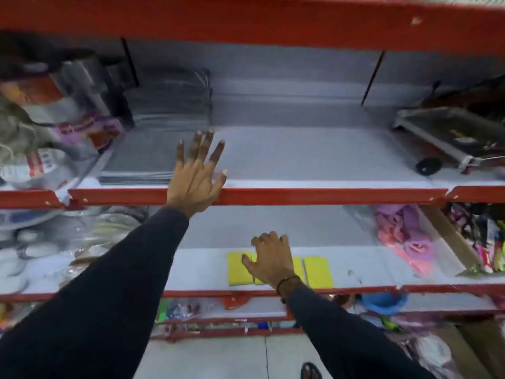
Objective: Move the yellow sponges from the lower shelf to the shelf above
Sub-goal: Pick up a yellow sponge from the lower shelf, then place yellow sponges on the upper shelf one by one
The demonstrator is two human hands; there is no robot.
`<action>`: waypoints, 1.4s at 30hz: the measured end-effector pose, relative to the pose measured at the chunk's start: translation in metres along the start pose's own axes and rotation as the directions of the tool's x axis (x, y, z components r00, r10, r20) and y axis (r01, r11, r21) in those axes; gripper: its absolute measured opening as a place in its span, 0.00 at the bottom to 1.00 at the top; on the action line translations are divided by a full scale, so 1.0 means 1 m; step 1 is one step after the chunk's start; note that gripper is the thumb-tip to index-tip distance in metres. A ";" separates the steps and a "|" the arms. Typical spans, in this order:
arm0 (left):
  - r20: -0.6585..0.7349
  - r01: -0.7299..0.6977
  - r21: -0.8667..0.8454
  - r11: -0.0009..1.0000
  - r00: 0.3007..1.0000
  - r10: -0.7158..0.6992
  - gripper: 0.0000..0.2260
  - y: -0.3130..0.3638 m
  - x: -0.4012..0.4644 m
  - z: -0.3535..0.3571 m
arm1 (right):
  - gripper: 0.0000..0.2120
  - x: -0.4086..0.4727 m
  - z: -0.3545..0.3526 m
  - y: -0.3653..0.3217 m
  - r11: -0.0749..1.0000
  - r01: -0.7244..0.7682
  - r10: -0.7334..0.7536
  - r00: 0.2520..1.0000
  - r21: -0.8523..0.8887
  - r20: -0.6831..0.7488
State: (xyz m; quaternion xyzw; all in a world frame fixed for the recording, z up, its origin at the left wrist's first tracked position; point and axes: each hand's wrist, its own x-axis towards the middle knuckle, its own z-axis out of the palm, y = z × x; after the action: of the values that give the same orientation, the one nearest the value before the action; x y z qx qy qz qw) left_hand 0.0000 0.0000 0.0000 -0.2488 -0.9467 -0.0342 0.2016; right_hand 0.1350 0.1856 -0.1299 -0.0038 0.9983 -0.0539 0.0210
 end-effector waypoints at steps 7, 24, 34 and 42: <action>0.036 0.002 0.049 0.999 0.999 -0.004 0.33 -0.011 0.008 0.020 | 0.36 0.025 0.098 -0.040 0.995 0.067 -0.042 0.946 -0.067 0.322; 0.056 0.045 0.025 0.999 0.997 -0.046 0.34 -0.004 0.008 0.006 | 0.21 -0.023 -0.042 -0.019 0.835 0.441 -0.062 0.671 0.331 -0.738; 0.055 0.057 0.007 0.998 0.997 -0.058 0.34 -0.004 0.003 0.008 | 0.21 0.066 -0.155 0.001 0.904 -0.165 0.311 0.886 0.394 -0.342; 0.043 0.071 0.042 0.997 0.996 -0.073 0.33 -0.007 0.006 0.016 | 0.08 0.019 -0.063 0.004 0.936 0.112 0.254 0.444 0.335 -0.859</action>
State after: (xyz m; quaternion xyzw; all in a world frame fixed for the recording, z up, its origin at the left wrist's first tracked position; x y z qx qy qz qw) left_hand -0.0139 -0.0007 -0.0120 -0.2110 -0.9599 -0.0167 0.1839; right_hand 0.1131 0.1960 -0.0684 0.0715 0.8321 -0.2199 -0.5040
